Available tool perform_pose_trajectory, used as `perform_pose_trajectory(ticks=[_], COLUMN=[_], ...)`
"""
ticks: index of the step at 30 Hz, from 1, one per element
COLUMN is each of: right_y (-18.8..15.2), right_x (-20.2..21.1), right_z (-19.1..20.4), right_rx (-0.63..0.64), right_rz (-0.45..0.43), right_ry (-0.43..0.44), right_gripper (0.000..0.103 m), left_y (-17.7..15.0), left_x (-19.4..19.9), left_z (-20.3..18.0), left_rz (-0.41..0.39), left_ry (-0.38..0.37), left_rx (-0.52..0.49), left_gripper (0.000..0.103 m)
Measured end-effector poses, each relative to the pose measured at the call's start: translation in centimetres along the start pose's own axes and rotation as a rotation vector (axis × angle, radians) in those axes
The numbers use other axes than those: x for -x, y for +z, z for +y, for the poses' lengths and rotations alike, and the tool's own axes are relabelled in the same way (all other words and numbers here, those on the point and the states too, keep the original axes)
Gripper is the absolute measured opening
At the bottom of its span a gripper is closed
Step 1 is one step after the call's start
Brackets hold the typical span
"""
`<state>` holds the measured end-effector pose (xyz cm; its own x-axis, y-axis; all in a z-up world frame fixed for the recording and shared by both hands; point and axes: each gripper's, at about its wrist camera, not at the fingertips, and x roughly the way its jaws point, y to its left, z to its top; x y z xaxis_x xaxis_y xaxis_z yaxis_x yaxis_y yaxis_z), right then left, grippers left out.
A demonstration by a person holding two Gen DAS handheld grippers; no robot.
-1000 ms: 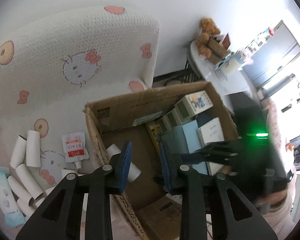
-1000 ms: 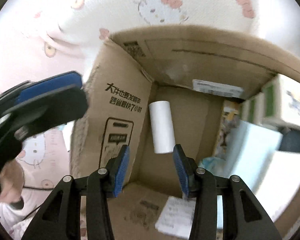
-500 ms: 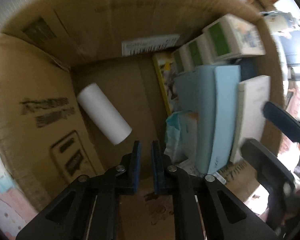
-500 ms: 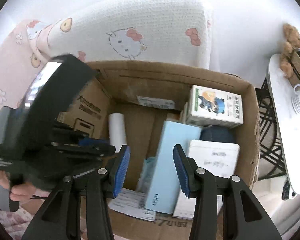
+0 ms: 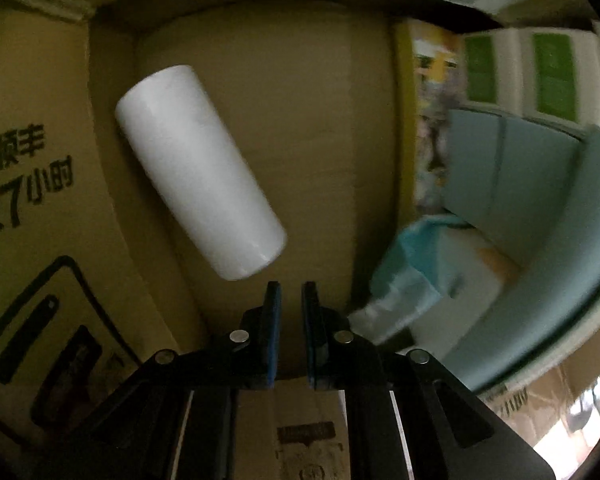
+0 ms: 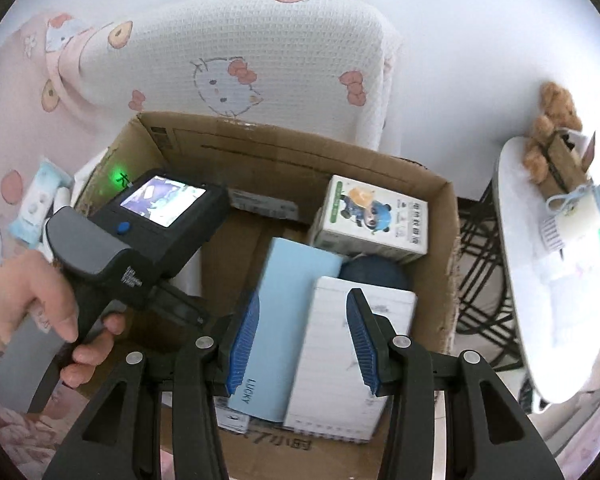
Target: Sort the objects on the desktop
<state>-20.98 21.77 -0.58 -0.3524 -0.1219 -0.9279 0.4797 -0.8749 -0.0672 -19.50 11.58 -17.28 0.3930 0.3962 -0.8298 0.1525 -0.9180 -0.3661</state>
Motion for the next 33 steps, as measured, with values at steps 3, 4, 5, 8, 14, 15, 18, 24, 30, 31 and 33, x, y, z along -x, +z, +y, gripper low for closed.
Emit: perform_pose_trajectory(ticks=[3,4,5,8,14,15,18,24,30,31,33], right_y=[-0.2,-0.2,-0.2,-0.3,-0.3,-0.3,-0.3,-0.2,0.0,0.1,0.3], right_x=[0.2,0.0,-0.1,0.4,0.2,0.2,0.2,1.0,1.6,1.6,1.8], right_z=[-0.1,-0.1,-0.1,0.0,0.5,0.6,0.7,1.1,2.8,3.2,4.3], right_rx=[0.006,0.006,0.007,0.011,0.048,0.052,0.058,0.032,0.048,0.055,0.07], right_rz=[0.009,0.012,0.014,0.025,0.024,0.027,0.03,0.02,0.009,0.008,0.005], right_ry=[-0.008,-0.007,-0.008,-0.035,-0.128,-0.129,-0.122,-0.051,-0.001,0.006,0.022], right_gripper=[0.042,0.042,0.042,0.042,0.042,0.042,0.042,0.042,0.042,0.042,0.042], left_y=[-0.3,-0.3,-0.3,-0.4,-1.3,-1.9,-3.9,-9.5,-14.1,-12.4,-13.9], left_x=[0.1,0.1,0.2,0.0,0.3,0.7,3.0,9.4,14.7,17.1,18.7], left_z=[0.1,0.2,0.4,0.8,0.6,0.5,0.1,0.1,2.7,1.8,2.9], left_rz=[-0.025,-0.038,-0.046,-0.113,-0.139,-0.155,-0.221,-0.482,-0.823,-0.855,-0.94], left_ry=[0.043,0.061,0.078,0.18,0.198,0.194,0.128,-0.019,-0.135,-0.137,-0.175], left_rx=[0.022,0.037,0.056,0.118,0.11,0.094,0.028,-0.109,-0.143,-0.162,-0.205], left_gripper=[0.012,0.012,0.013,0.013,0.017,0.019,0.034,0.037,0.008,0.007,0.004])
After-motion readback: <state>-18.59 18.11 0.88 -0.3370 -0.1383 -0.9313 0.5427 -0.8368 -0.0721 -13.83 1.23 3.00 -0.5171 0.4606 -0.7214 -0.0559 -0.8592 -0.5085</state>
